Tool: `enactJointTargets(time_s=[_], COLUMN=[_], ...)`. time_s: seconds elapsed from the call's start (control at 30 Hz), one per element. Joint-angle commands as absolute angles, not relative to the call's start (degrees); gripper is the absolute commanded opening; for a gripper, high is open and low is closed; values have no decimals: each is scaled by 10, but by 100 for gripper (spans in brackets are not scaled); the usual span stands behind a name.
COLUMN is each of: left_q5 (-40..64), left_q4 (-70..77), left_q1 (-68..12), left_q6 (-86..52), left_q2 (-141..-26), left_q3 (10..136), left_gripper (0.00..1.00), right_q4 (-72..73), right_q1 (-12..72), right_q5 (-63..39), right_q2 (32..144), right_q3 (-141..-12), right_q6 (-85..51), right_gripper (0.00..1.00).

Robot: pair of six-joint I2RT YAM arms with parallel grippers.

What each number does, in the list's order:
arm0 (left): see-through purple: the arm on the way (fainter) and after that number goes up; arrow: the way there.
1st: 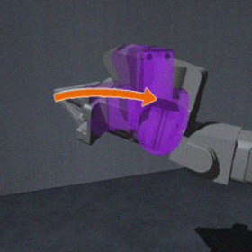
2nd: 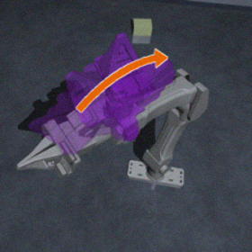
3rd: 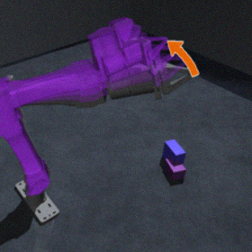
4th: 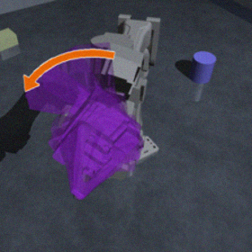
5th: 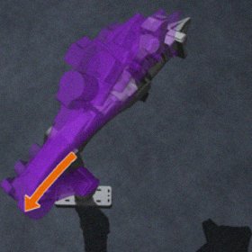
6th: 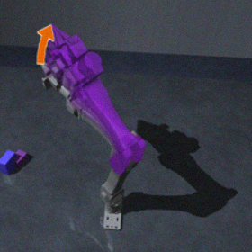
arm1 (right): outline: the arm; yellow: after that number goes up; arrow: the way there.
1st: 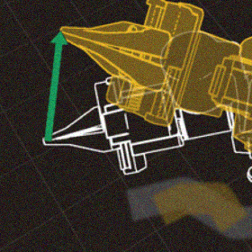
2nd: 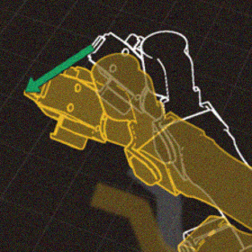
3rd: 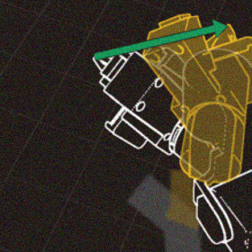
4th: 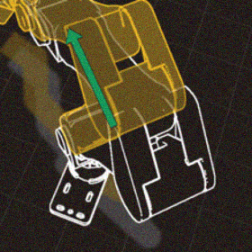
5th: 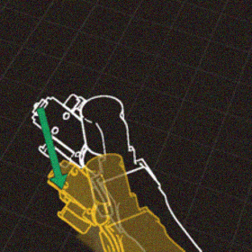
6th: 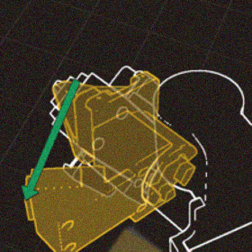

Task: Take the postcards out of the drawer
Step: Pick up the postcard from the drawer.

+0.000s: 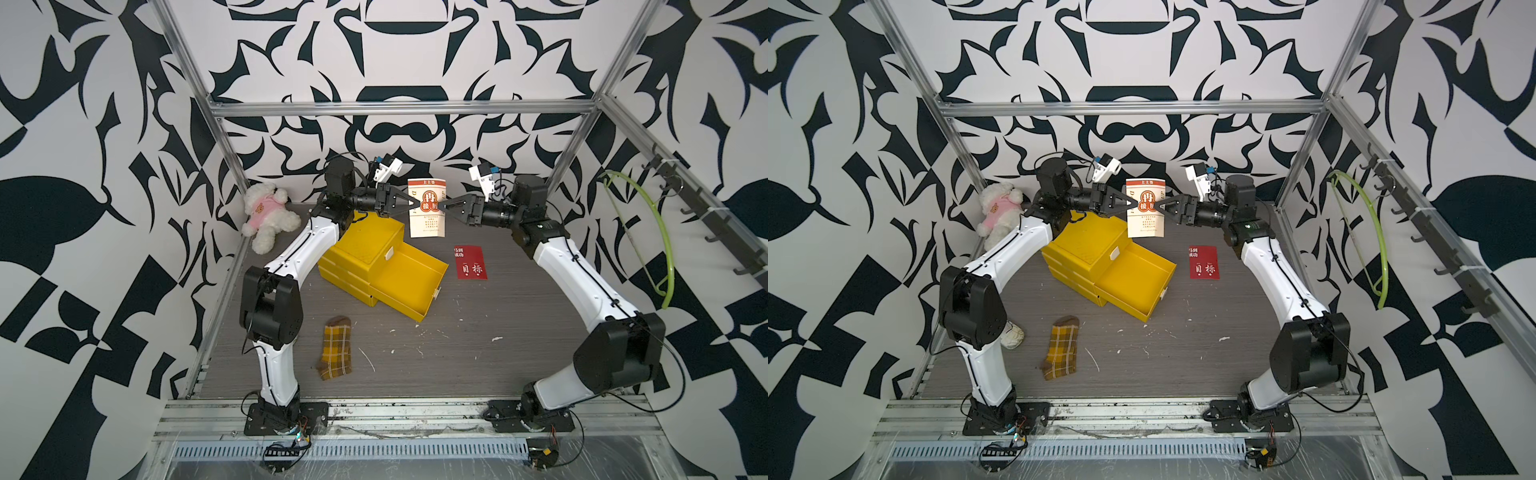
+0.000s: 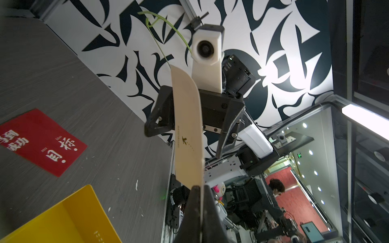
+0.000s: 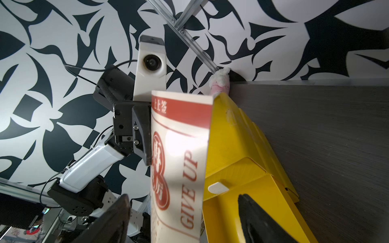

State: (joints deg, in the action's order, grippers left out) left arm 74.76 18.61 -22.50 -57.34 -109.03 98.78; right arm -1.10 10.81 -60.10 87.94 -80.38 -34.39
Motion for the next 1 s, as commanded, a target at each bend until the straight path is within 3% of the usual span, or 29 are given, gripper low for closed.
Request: enactJointTargets(time_s=[0.0, 0.13, 0.2, 0.27, 0.4, 0.57, 0.7, 0.8, 0.87, 0.97], left_q5=[779, 764, 737, 692, 638, 598, 586, 572, 557, 522], left_q4=[196, 146, 47, -88, -180, -221, -224, -228, -234, -253], left_q1=[-225, -225, -225, -225, -238, -261, -263, -261, -259, -248], left_q6=[-557, -523, -451, -344, -275, -246, -243, -235, -228, -214], left_q2=[-1064, -1064, -1060, -1061, -1062, -1068, -1062, -1052, -1046, -1039], left_q3=[1000, 1009, 1027, 1058, 1080, 1097, 1098, 1097, 1098, 1097], left_gripper=[0, 0, 0, 0, 0, 0, 19, 26, 40, 47], right_q4=[21, 10, -8, -22, -37, -75, -108, -139, -157, -180], right_q1=[120, 121, 121, 121, 130, 149, 149, 145, 139, 119], right_q5=[-624, -614, -601, -585, -552, -510, -489, -478, -474, -467], right_q2=[878, 874, 870, 866, 862, 867, 866, 866, 866, 861], right_q3=[-812, -814, -817, -818, -818, -836, -838, -839, -838, -838], right_q6=[-334, -328, -322, -318, -316, -297, -275, -258, -250, -241], right_gripper=[78, 56, 36, 22, 10, 1, 0, 0, 0, 0])
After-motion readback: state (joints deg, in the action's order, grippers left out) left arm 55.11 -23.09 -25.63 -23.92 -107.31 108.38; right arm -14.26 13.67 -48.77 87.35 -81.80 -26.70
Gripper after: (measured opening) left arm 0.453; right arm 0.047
